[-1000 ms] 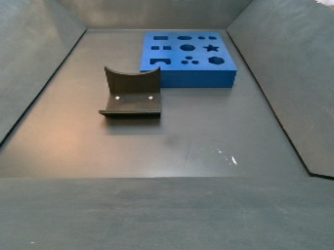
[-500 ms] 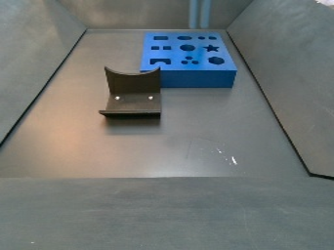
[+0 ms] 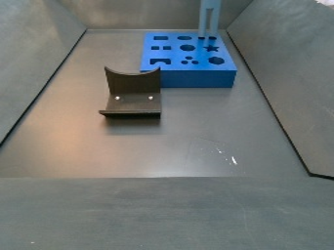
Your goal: Insert the square-circle object.
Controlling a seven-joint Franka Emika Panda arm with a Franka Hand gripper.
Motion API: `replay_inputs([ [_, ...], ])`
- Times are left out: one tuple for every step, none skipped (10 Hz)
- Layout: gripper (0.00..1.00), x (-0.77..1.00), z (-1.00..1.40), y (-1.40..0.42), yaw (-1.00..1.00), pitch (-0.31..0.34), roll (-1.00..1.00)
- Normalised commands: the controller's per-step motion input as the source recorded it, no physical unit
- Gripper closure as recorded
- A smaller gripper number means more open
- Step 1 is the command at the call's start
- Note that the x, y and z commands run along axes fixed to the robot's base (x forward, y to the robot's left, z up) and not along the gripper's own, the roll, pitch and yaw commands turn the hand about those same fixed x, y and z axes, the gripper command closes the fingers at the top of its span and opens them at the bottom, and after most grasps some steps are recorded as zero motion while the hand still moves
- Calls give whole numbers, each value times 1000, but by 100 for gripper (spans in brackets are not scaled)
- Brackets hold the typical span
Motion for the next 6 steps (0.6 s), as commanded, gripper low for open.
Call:
replay_inputs([
  [100,-6,-217,-57,-211,0,0],
  [100,9,-177,0,-106,0,0],
  [100,129,-171,3,0,27,17],
  [100,100,-177,29,0,16,7],
  [100,163,-240,49,86,10,47],
  [100,183,-249,49,89,23,71],
])
